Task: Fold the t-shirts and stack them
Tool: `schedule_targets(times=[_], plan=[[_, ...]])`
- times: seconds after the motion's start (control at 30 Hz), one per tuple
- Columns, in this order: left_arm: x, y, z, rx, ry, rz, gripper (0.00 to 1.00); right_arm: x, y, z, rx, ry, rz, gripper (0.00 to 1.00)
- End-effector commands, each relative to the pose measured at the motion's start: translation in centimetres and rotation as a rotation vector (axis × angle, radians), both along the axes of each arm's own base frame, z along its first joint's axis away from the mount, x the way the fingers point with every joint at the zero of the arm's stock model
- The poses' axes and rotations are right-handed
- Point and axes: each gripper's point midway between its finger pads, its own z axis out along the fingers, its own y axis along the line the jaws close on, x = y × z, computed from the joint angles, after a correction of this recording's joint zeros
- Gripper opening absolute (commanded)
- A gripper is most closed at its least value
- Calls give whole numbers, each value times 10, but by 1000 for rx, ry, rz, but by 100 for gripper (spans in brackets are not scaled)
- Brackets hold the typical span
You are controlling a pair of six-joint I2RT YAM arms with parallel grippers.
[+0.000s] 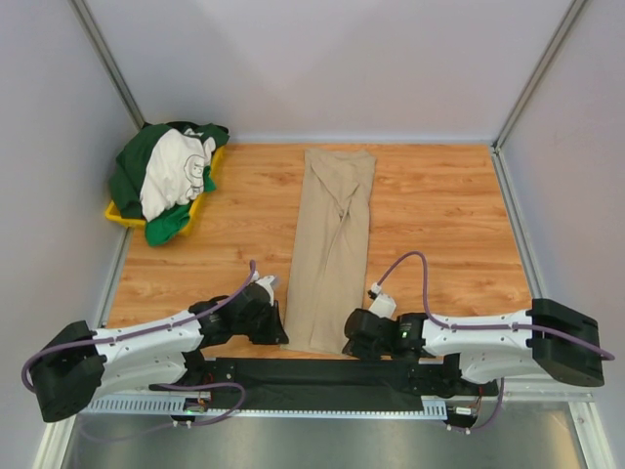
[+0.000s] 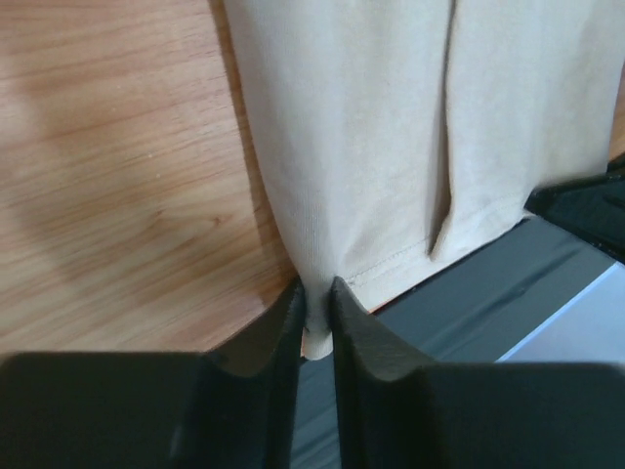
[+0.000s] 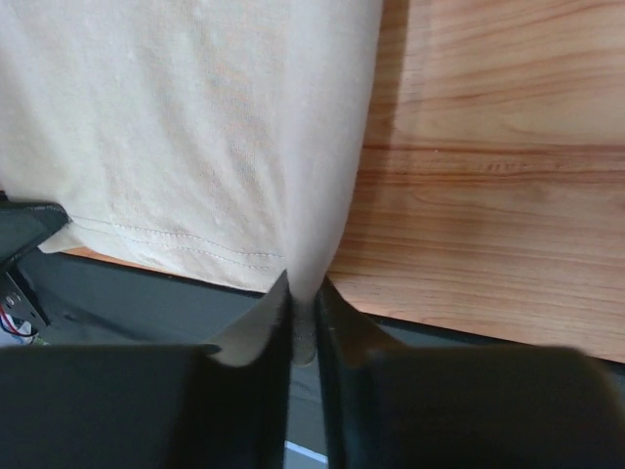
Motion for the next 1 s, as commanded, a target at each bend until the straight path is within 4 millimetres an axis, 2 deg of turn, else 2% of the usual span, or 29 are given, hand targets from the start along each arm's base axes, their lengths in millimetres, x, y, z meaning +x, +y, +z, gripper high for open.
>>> schedule_targets(times=[0.0,0.03,0.1,0.13,0.2,0.23,0.27,0.3,0.33,0.4,0.43,0.47,0.5,0.53,0.57,0.6,0.63,0.7,0.77,0.8,0.83,0.87,0.9,0.97], plan=[[0,11,-12,60,-1,28,4,-20,-70,-46,-279,68,-2,11],[-1,12,-12,67,6,28,0,-19,-71,-46,-283,67,-3,0],[3,10,-4,68,-5,31,0,-19,-71,-45,-278,66,-12,0],[0,16,-3,102,8,32,0,-16,-73,-43,-285,52,-20,0],[10,13,20,103,-40,47,0,-4,-64,-25,-248,12,-24,0],[7,20,23,139,-29,41,0,3,-69,-17,-268,-11,-34,0],[23,15,44,136,-97,61,0,16,-62,0,-232,-45,-39,0],[27,15,55,143,-121,62,0,25,-61,9,-220,-65,-50,0],[35,11,75,147,-150,59,0,33,-62,17,-209,-80,-60,0],[48,11,90,187,-206,53,0,60,-64,36,-184,-121,-77,0],[58,4,103,198,-225,48,0,67,-65,42,-181,-126,-73,0],[64,1,109,209,-236,44,0,77,-65,49,-175,-137,-80,0],[73,2,104,257,-232,34,0,93,-67,59,-178,-156,-81,0],[84,-6,118,240,-250,40,0,101,-67,66,-176,-165,-82,0],[90,-9,121,244,-252,34,0,113,-71,70,-180,-169,-104,0],[99,-9,118,271,-246,33,0,125,-65,81,-177,-180,-96,0],[110,-15,129,255,-268,36,0,132,-66,84,-188,-192,-72,0],[130,-19,138,259,-278,41,0,152,-65,94,-199,-198,-71,0],[144,-20,143,257,-277,44,0,167,-66,98,-203,-199,-81,0],[156,-17,138,276,-262,58,0,173,-63,95,-208,-185,-72,0],[167,-18,145,272,-277,54,0,183,-59,104,-198,-207,-73,0],[173,-20,145,264,-271,47,0,191,-63,104,-209,-206,-76,0],[185,-17,136,280,-248,59,0,196,-63,99,-222,-189,-71,0],[200,-21,139,270,-248,48,0,212,-63,96,-229,-180,-66,0]])
